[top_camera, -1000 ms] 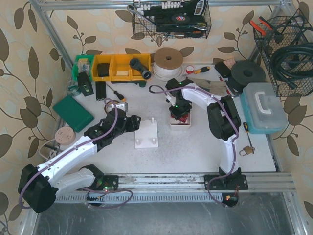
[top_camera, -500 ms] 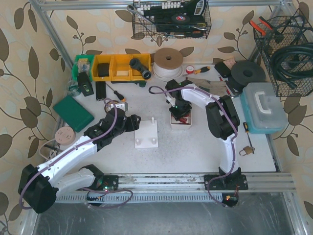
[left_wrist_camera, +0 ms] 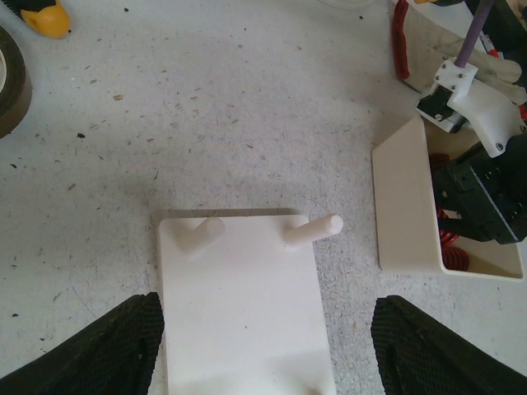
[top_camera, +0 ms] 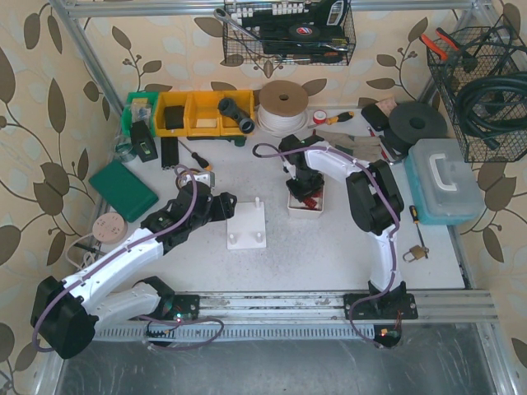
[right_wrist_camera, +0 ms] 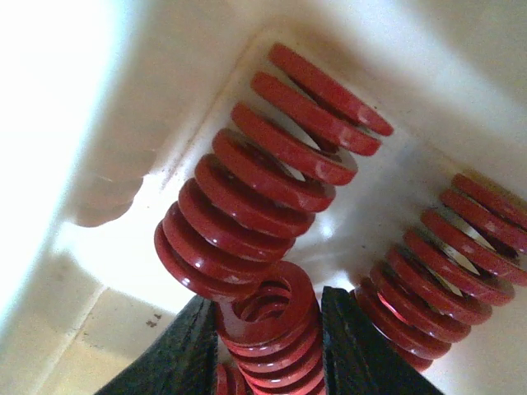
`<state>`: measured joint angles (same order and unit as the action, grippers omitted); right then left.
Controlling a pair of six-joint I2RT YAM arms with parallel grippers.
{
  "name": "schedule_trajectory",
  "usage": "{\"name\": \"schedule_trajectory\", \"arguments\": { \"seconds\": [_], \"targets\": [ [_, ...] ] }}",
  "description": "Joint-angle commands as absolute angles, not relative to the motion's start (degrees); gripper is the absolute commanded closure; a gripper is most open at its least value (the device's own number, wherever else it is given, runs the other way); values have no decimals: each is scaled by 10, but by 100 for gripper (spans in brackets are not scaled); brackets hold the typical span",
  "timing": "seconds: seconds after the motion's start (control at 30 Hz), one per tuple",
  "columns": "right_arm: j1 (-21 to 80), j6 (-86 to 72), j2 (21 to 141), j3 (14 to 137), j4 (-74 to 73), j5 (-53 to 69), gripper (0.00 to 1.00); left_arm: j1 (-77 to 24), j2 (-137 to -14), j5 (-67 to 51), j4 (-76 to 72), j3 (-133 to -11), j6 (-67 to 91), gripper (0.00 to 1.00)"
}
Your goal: Install the large spring
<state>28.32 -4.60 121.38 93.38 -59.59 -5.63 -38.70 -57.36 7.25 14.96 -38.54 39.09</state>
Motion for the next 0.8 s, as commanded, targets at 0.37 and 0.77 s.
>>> {"name": "schedule_trajectory", "arguments": {
  "seconds": [0.37,0.77],
  "targets": [
    [244,-141,1160,947,-617,33,93,-378,-564,61,149,-393,393,27],
    [228,-164,1103,922,-577,45,99,-376,-577,1,154,-415,383,27]
  ]
}}
